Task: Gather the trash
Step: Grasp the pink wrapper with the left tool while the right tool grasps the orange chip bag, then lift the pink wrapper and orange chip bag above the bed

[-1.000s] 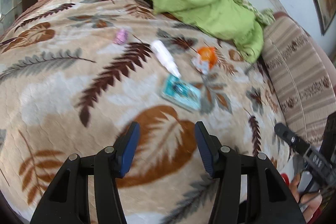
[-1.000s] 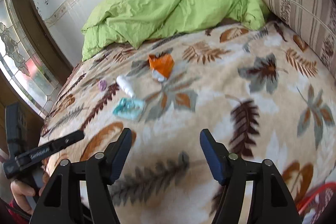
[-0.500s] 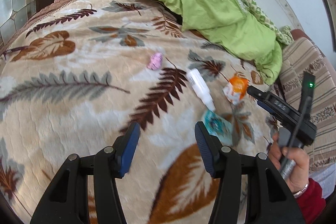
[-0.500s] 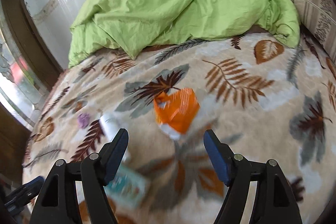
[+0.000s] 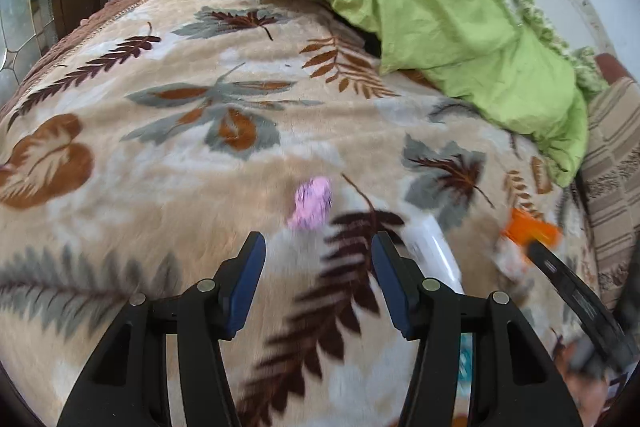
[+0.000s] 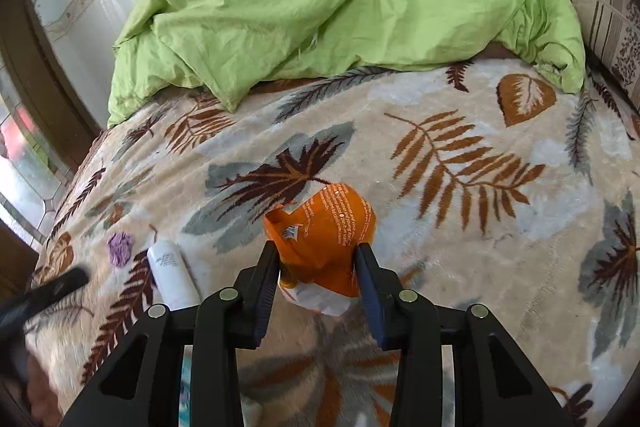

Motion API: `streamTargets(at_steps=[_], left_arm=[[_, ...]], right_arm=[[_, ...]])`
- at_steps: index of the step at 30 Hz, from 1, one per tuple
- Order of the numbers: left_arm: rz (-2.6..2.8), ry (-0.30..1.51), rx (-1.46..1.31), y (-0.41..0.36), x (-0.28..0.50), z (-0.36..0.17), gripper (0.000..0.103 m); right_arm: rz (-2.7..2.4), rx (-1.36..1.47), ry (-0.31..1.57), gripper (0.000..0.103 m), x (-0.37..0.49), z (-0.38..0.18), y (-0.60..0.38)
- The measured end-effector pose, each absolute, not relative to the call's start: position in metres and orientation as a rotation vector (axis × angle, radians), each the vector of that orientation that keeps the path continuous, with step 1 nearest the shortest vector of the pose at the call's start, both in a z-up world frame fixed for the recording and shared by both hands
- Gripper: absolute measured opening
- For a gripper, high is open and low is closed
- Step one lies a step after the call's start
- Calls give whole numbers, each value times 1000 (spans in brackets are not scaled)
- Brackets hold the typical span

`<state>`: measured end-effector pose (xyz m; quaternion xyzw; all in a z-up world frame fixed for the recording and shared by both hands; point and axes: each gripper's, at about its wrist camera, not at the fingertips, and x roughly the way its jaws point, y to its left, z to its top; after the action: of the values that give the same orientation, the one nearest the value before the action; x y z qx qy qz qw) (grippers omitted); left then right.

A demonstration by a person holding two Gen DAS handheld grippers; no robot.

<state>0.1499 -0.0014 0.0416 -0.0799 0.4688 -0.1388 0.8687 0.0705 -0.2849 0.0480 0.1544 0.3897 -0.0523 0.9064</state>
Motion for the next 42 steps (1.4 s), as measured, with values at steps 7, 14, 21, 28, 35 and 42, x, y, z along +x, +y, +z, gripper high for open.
streamTargets(at_steps=[7,14,21,28,35,42], left_arm=[[-256,1013,-125,-15,179,17,23],[-324,962,-114,-12,136,37,20],[-431,906,-104,-9,51,64,20],[-482,840,-31,-23,-38,80,20],[-484,802,-5,-29,-104,77,20],[-469,785,34,-33,-125,63,20]], right_arm=[[-71,388,755,41,23,60,-294],[-35,423,731,41,-27,69,-289],[-21,410,720,41,-90,73,-271],[-46,417,712,41,-143,70,-262],[-63,439,688,41,-174,71,-262],[-38,449,675,41,-191,71,-255]])
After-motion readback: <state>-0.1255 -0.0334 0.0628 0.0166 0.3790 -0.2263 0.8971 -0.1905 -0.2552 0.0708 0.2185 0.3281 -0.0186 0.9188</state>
